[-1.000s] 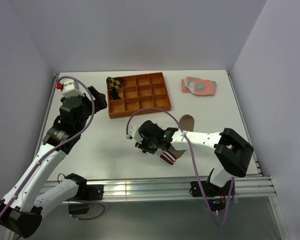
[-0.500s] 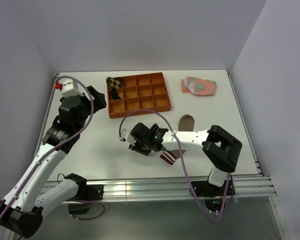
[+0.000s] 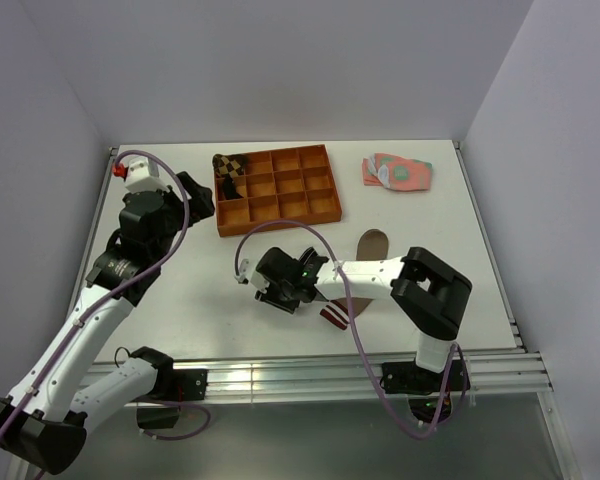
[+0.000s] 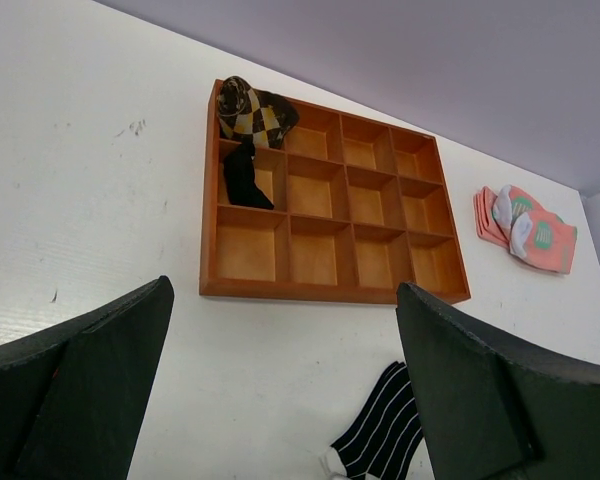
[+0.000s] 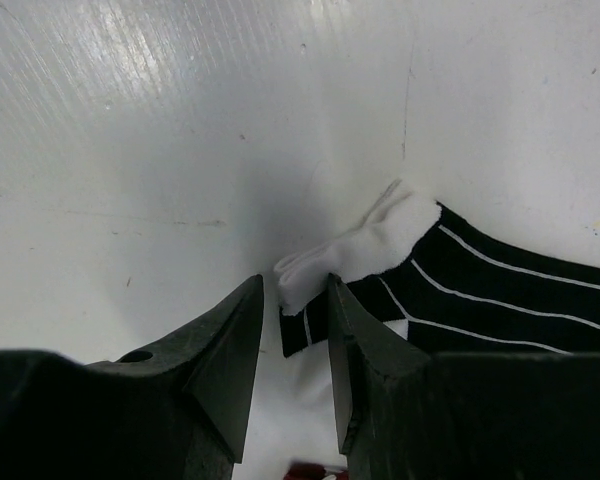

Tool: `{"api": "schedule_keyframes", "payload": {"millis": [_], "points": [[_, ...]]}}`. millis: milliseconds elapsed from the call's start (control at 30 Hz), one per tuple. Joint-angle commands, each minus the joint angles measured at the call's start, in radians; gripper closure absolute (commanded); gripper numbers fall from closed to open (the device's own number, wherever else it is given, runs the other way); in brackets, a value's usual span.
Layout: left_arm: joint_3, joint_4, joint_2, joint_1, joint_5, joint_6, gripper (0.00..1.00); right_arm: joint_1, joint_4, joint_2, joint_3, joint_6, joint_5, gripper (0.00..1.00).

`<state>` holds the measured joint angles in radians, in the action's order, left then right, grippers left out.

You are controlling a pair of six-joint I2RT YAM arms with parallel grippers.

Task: Roll the socks
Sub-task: Roll the sock at the center of the board.

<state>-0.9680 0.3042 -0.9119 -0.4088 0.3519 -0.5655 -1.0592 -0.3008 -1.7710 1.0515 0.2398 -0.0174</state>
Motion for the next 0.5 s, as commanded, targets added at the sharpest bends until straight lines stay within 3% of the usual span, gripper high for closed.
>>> {"api": "schedule_keyframes", "payload": {"millis": [0,333,400,467], "points": [[0.0,-0.02,0.002,0.005,-0.019,-0.007,0.0,-0.007,0.003,-0.018,0.033,-0.013,-0.01,0.61],[0.008,-0.025,-0.01,0.005,-0.018,-0.014,0.0,0.053,-0.038,-0.071,0.039,-0.008,-0.091,0.61],[0.015,-0.027,-0.016,0.005,-0.014,-0.031,0.01,0.071,-0.061,-0.077,0.053,-0.008,-0.121,0.68],[0.023,-0.017,-0.024,0.005,-0.018,-0.066,0.0,0.096,-0.075,-0.07,0.056,-0.002,-0.147,0.82]]}}
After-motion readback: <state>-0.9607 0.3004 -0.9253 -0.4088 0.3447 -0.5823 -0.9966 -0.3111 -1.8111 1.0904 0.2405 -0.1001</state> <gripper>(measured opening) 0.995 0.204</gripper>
